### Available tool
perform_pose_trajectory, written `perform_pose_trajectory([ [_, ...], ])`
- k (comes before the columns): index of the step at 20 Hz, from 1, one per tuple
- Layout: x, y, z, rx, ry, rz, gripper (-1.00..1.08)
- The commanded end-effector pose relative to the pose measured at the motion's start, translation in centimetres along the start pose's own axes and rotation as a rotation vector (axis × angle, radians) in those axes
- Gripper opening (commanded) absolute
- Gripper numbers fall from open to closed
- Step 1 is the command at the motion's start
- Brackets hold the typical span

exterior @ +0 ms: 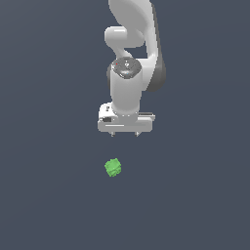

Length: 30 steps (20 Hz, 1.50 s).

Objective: Pick up the object and move it to a goal position.

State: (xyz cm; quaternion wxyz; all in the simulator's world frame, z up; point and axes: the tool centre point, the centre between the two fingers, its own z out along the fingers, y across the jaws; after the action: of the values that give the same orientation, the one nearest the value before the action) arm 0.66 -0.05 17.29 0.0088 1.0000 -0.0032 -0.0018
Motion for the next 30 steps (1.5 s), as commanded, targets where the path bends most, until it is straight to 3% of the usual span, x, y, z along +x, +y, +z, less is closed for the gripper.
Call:
perform_pose_trajectory([
  [1, 0.0, 0.0, 0.0, 0.0, 0.0, 0.0, 1.0],
  [11, 1.0, -3.5, -2.1, 0.023, 0.049, -0.031, 1.0],
  [21, 1.5, -3.0, -1.5, 0.02, 0.045, -0.062, 1.0],
  [30, 3.5, -1.4, 0.4, 0.013, 0.036, -0.186, 1.0],
])
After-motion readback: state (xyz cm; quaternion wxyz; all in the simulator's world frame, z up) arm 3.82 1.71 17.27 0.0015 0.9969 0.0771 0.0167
